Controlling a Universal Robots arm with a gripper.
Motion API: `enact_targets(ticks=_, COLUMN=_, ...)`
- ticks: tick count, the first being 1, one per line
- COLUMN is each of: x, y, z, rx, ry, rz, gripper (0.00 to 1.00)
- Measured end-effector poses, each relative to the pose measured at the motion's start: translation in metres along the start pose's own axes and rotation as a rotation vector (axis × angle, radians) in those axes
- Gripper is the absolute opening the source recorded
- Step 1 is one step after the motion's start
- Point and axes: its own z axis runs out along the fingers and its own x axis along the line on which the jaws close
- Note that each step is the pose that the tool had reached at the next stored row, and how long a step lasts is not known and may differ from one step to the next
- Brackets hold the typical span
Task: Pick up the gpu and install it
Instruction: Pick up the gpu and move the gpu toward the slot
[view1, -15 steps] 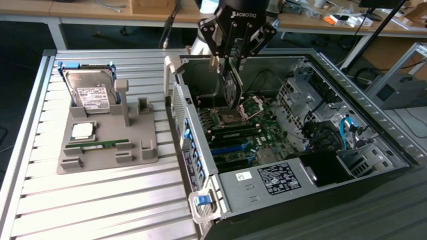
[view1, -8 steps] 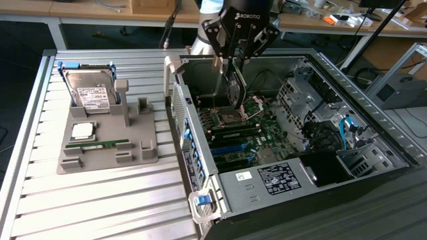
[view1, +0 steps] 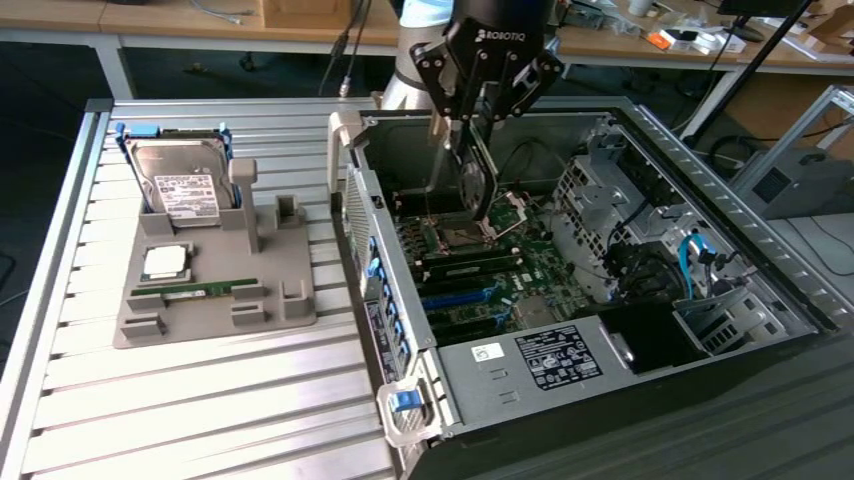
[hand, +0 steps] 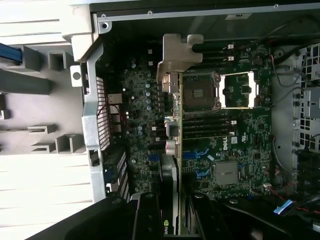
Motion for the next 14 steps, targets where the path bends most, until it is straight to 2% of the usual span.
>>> enact_targets(ticks=14, x=-0.0092, y=0.0001, z=0.0051, rx=0.0000, ry=-0.0001, rz=0.000, gripper=0.27)
